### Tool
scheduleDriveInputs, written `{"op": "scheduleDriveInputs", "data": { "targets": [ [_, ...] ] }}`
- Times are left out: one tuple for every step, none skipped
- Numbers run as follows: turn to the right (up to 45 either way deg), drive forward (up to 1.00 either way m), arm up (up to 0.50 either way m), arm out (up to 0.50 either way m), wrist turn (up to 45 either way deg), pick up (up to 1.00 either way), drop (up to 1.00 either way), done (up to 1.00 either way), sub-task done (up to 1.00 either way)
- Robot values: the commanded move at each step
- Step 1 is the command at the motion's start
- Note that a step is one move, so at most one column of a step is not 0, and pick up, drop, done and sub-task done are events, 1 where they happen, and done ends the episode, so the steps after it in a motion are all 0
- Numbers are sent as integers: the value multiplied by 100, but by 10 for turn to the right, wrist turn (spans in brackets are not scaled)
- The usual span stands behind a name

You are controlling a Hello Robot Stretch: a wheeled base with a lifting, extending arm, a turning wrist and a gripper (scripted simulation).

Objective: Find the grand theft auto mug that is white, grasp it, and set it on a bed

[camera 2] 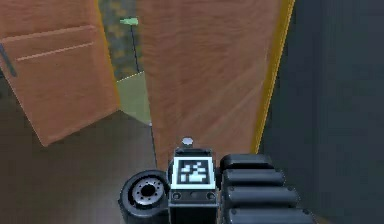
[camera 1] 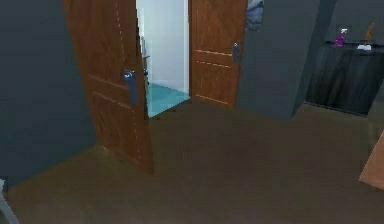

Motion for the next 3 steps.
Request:
{"op": "scheduleDriveInputs", "data": {
  "targets": [
    [0,100,0,0,0,0,0,0,0],
    [30,0,0,0,0,0,0,0,0],
    [450,0,0,0,0,0,0,0,0]
  ]
}}
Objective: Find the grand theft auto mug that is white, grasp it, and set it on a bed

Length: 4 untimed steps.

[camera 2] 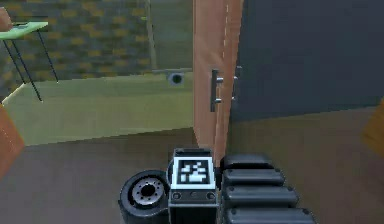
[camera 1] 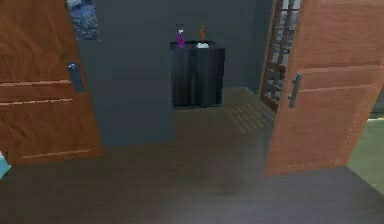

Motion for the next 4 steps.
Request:
{"op": "scheduleDriveInputs", "data": {
  "targets": [
    [330,0,0,0,0,0,0,0,0],
    [0,20,0,0,0,0,0,0,0],
    [-450,0,0,0,0,0,0,0,0],
    [-270,0,0,0,0,0,0,0,0]
  ]
}}
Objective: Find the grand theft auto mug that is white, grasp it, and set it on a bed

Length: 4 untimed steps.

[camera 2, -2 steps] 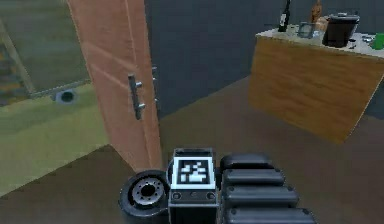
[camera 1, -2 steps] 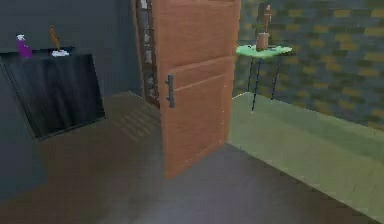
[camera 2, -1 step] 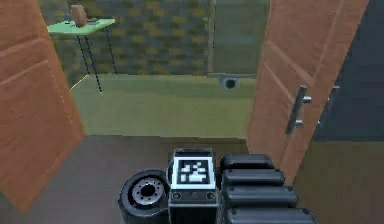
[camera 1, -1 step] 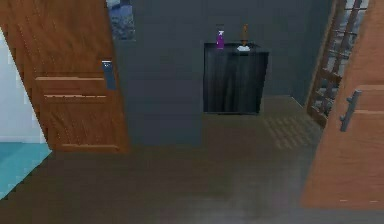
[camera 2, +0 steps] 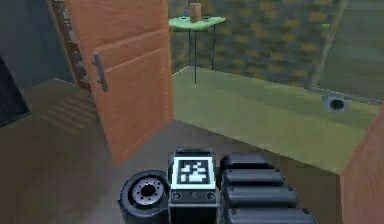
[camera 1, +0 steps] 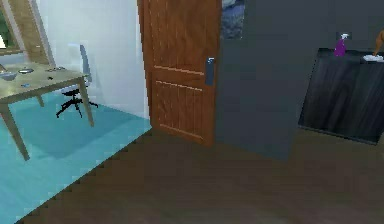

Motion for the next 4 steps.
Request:
{"op": "scheduleDriveInputs", "data": {
  "targets": [
    [0,65,0,0,0,0,0,0,0],
    [-450,0,0,0,0,0,0,0,0],
    [-90,0,0,0,0,0,0,0,0],
    [0,100,0,0,0,0,0,0,0]
  ]
}}
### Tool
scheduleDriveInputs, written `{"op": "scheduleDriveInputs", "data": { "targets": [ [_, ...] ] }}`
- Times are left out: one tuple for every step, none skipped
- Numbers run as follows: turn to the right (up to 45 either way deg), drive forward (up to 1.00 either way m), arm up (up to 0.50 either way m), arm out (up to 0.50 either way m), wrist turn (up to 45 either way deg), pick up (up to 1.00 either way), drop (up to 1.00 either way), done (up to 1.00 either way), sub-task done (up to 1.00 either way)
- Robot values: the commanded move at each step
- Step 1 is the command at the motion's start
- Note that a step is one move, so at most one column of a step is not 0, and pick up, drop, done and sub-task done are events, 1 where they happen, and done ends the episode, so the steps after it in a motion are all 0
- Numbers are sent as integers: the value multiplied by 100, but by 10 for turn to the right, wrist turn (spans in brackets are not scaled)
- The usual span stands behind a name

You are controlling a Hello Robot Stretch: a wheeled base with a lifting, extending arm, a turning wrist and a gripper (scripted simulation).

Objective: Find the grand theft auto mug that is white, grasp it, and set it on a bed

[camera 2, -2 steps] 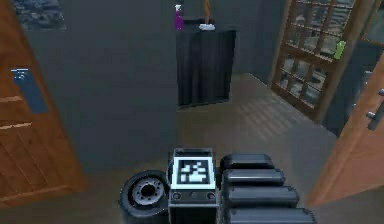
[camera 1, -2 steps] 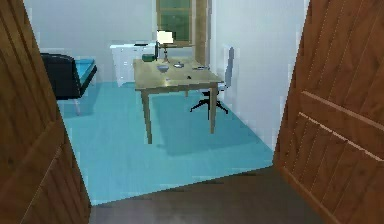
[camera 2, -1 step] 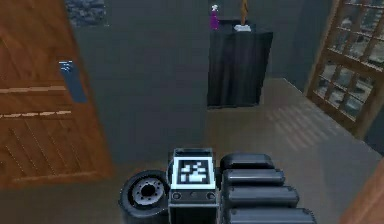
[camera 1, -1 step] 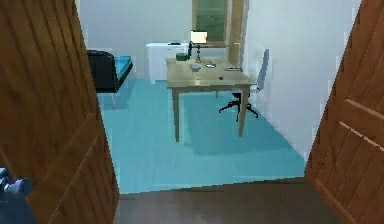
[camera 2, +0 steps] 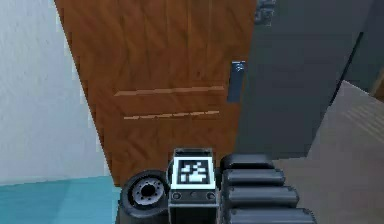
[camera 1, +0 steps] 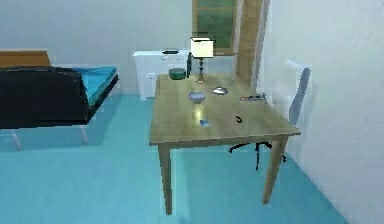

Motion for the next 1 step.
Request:
{"op": "scheduleDriveInputs", "data": {
  "targets": [
    [-30,0,0,0,0,0,0,0,0]
  ]
}}
